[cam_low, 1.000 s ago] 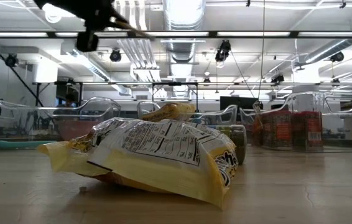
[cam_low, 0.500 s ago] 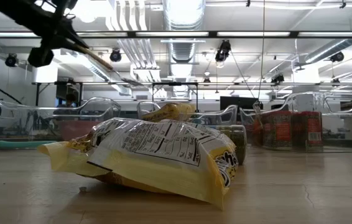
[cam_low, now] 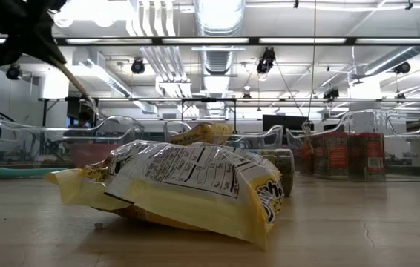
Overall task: Pick & Place Food Item
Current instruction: Put the yellow spoon into the left transparent bin, then put the blue spoon into the left transparent bin
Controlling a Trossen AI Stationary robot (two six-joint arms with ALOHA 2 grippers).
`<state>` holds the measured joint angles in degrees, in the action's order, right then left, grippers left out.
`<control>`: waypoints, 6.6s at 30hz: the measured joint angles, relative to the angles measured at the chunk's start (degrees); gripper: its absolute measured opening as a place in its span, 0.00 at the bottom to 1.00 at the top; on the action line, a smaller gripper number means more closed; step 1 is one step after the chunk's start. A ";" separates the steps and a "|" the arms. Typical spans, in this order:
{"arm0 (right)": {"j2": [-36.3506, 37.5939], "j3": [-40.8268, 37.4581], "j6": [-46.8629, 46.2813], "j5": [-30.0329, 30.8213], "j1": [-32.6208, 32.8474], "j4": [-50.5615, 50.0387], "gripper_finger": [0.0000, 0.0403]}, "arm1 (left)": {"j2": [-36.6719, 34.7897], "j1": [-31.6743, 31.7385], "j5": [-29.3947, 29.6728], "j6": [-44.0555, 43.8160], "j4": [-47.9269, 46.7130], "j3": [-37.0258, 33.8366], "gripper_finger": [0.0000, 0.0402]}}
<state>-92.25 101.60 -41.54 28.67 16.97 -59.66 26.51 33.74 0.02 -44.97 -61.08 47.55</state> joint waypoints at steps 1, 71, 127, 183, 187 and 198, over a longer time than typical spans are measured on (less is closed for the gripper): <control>0.00 0.00 0.02 0.00 0.00 0.02 0.45 | 0.17 0.00 0.40 0.65 -0.47 0.33 0.07; -0.09 -0.04 1.66 -0.15 0.00 -0.11 0.45 | 4.56 -0.04 -2.82 -1.99 8.09 -20.83 0.15; -0.09 -0.06 2.55 -0.63 0.02 -0.15 0.45 | 41.63 -0.15 -1.33 28.34 -0.16 -8.27 0.08; 0.00 -0.04 2.56 -1.86 0.04 -0.11 0.45 | 54.28 -0.90 0.16 22.30 4.19 -6.71 0.31; 0.00 -0.04 2.61 -1.86 0.04 -0.11 0.45 | 54.28 -0.90 -0.03 22.45 4.20 -6.71 0.40; 0.00 -0.04 2.73 -2.16 0.04 -0.13 0.45 | 51.39 -0.90 -1.57 22.67 2.78 -5.08 0.60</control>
<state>-92.25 101.56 -38.81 26.50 17.02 -59.79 77.90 32.84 -1.55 -22.31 -58.30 42.47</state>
